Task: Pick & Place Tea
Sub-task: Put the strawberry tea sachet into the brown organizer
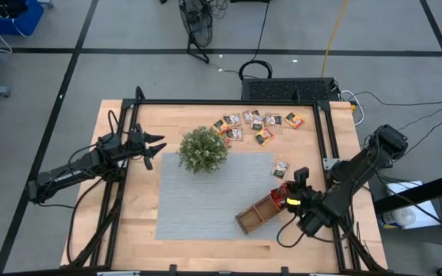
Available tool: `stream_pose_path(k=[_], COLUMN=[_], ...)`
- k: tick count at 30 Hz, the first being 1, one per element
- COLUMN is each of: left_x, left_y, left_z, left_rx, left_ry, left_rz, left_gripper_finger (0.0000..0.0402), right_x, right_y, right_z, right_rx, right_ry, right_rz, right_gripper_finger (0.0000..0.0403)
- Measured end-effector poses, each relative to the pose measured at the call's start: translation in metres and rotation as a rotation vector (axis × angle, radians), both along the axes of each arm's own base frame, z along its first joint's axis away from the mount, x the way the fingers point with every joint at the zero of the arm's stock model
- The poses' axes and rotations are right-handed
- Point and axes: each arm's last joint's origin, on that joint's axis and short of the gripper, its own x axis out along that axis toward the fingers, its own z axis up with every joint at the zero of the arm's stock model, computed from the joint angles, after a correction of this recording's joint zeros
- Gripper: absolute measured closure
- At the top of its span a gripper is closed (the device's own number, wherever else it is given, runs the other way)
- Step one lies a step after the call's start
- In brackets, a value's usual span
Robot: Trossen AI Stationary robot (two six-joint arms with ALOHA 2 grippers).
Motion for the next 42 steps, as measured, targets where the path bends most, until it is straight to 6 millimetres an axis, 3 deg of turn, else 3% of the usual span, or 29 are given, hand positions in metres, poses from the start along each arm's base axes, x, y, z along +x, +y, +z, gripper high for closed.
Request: stream_pose_path(k=[23, 34, 42], left_x=[0.000, 0.000, 0.000], left_y=[0.000, 0.000, 0.000], left_z=[0.000, 0.000, 0.000], left_rx=[0.000, 0.000, 0.000], left_ry=[0.000, 0.000, 0.000], left_rz=[0.000, 0.000, 0.000], left_gripper_finger=[0.0254, 0.0254, 0.0254], right_x=[-0.007, -0.010, -0.006], right_y=[0.001, -0.010, -0.015], right_z=[-0.003, -0.022, -0.023], right_rx=[0.083, 0.058, 0.069], right_ry=[0.092, 0.206, 0.236], right_rz=[-0.064, -0.033, -0.047], right_gripper_finger=[0.0397, 0.0397, 0.0379])
